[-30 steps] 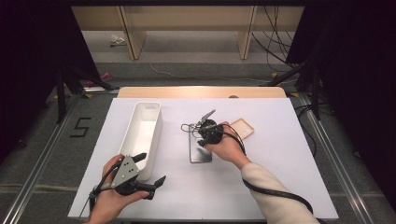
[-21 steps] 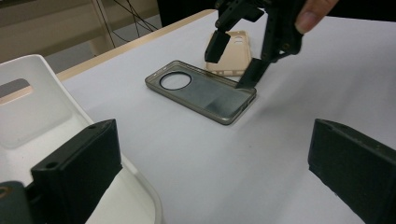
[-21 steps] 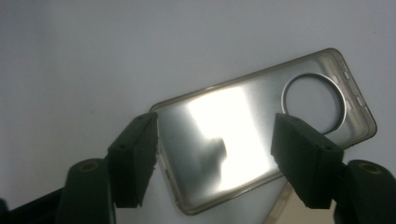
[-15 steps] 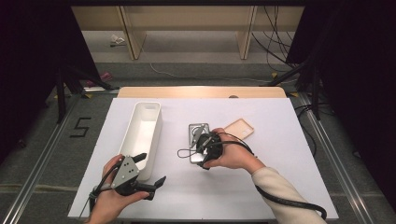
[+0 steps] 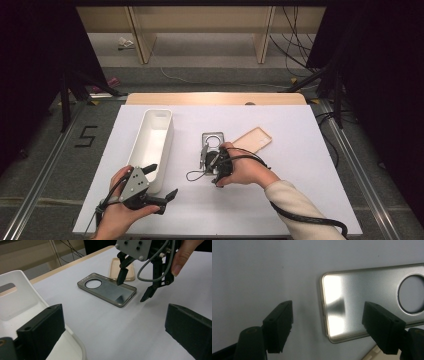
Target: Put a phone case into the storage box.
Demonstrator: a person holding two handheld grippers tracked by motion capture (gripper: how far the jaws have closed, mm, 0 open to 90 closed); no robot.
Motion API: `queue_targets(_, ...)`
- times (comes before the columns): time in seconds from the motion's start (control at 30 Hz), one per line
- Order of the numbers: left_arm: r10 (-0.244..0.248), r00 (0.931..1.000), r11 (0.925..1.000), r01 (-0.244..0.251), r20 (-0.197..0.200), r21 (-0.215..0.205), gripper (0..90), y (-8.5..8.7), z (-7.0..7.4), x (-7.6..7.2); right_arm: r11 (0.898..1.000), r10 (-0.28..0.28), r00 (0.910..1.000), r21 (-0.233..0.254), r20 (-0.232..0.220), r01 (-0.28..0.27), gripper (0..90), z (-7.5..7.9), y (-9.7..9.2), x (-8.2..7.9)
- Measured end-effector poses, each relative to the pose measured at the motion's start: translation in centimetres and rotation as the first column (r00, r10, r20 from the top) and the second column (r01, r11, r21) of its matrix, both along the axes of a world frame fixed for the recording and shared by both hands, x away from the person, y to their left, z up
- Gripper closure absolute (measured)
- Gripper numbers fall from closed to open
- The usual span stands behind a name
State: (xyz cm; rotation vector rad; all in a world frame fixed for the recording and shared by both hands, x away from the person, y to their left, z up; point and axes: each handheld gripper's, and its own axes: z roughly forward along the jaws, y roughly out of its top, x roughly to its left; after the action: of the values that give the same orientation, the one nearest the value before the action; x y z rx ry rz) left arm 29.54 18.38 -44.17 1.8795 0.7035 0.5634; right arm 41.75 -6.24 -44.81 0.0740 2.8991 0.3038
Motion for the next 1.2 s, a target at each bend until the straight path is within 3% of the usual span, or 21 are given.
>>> queue_targets(0.23, 0.001, 1.0, 1.0, -0.001, 0.002, 0.002, 2.1, 0.0, 0.0, 0.0, 0.999, 0.013, 0.9993, -0.035, 0.036, -0.012, 32.1, -0.4, 0.4, 0.5)
queue_targets(0.5, 0.0, 1.0, 1.0, 0.0, 0.002, 0.002, 2.1, 0.0, 0.0, 0.0, 0.993, 0.055, 0.9966, -0.109, 0.06, -0.049, 35.4, -1.0, 1.3, 0.7)
queue_targets(0.67, 0.001, 1.0, 1.0, -0.001, 0.001, 0.0, 2.1, 0.0, 0.0, 0.0, 0.991, 0.065, 0.9952, -0.119, 0.073, -0.056, 36.1, -1.0, 1.6, 1.0)
queue_targets(1.2, -0.001, 1.0, 1.0, 0.001, 0.002, 0.001, 2.1, 0.0, 0.0, 0.0, 0.985, 0.089, 0.9952, -0.154, 0.042, -0.081, 45.5, -1.0, 1.7, 1.2)
